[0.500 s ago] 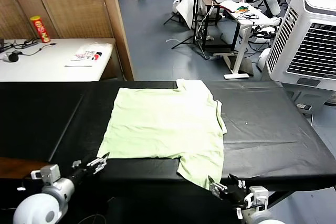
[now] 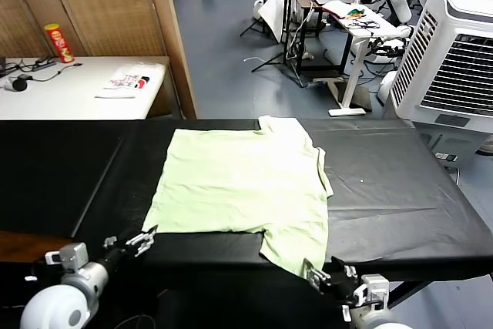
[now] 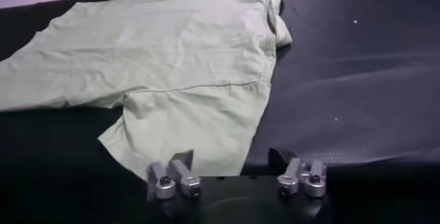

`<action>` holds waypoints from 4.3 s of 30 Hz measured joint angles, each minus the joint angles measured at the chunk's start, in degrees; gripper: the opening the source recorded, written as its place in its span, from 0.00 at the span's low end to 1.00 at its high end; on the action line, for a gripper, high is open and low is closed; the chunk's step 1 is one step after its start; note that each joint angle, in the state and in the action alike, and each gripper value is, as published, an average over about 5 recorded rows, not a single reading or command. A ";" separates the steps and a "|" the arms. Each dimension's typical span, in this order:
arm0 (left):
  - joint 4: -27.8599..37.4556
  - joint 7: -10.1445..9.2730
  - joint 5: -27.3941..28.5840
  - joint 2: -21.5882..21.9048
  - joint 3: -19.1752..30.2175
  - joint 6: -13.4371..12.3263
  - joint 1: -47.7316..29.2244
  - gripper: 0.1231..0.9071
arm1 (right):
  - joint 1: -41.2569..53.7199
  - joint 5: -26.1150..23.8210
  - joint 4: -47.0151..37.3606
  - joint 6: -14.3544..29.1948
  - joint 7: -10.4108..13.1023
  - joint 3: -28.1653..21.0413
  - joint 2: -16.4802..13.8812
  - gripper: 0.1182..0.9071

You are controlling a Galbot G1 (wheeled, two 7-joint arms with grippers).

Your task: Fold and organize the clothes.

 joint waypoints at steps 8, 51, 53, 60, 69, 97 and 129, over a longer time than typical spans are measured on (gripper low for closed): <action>0.56 -0.01 0.00 -0.18 0.15 -0.21 -0.02 0.38 | -0.45 -0.14 0.47 -0.05 -0.02 0.38 0.02 0.01; -8.81 -2.31 -2.92 -6.79 -0.29 -5.86 2.25 0.00 | 11.12 5.21 -5.04 11.61 -4.06 6.05 -6.57 0.01; -8.17 -2.31 -2.52 -7.11 0.07 -6.16 0.84 0.00 | 13.54 5.32 -7.24 12.39 -4.73 5.71 -7.45 0.01; -4.48 -2.62 -0.20 -8.85 1.38 -6.99 -4.44 0.00 | 20.49 6.67 -13.63 13.65 -5.93 4.21 -10.27 0.01; 0.41 -2.67 3.16 -10.79 2.96 -8.45 -9.12 0.00 | 27.73 6.11 -22.85 16.71 -7.37 1.76 -11.31 0.01; 15.50 -0.61 9.56 -10.05 8.17 -10.42 -21.79 0.00 | 40.45 3.47 -38.87 19.23 -10.84 -3.50 -10.06 0.07; 9.72 2.16 7.82 -7.98 6.85 -9.10 -11.92 0.86 | 20.67 0.87 -19.63 16.47 -10.17 -0.25 -12.33 0.57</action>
